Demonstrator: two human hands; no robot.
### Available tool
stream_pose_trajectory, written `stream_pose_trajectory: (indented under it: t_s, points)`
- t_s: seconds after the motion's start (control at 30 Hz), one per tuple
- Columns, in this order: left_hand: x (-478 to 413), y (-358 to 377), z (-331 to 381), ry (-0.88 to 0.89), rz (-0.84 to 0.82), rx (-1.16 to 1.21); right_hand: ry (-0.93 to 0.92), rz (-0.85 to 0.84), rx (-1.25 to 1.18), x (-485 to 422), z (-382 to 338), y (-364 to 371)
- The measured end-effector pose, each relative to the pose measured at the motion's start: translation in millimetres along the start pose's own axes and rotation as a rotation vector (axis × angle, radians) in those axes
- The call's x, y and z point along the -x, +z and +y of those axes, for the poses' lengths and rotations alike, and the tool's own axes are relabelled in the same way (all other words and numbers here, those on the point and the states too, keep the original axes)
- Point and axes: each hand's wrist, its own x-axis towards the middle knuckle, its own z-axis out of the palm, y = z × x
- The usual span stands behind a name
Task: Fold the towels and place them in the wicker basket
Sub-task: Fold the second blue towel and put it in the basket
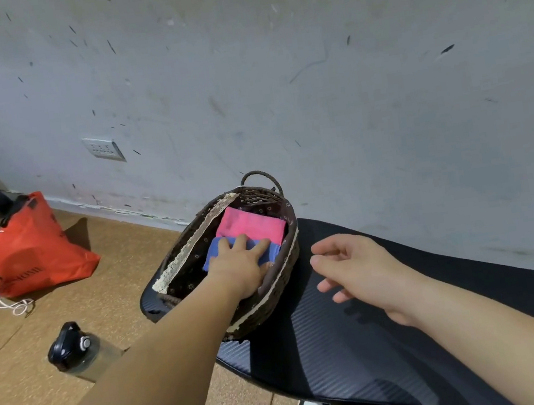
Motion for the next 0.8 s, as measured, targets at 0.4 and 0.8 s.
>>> stream_pose_trajectory:
  t_s: [0.4, 0.8]
  points:
    - [64.4, -37.7, 27.9, 0.022, 0.328, 0.546, -0.013, 0.022, 0.009, 51.1, 3.5, -50.7]
    - [145.9, -56.6, 280.8, 0.521, 0.136, 0.806, 0.147, 0.192, 0.051, 159.5, 123.7, -189.2]
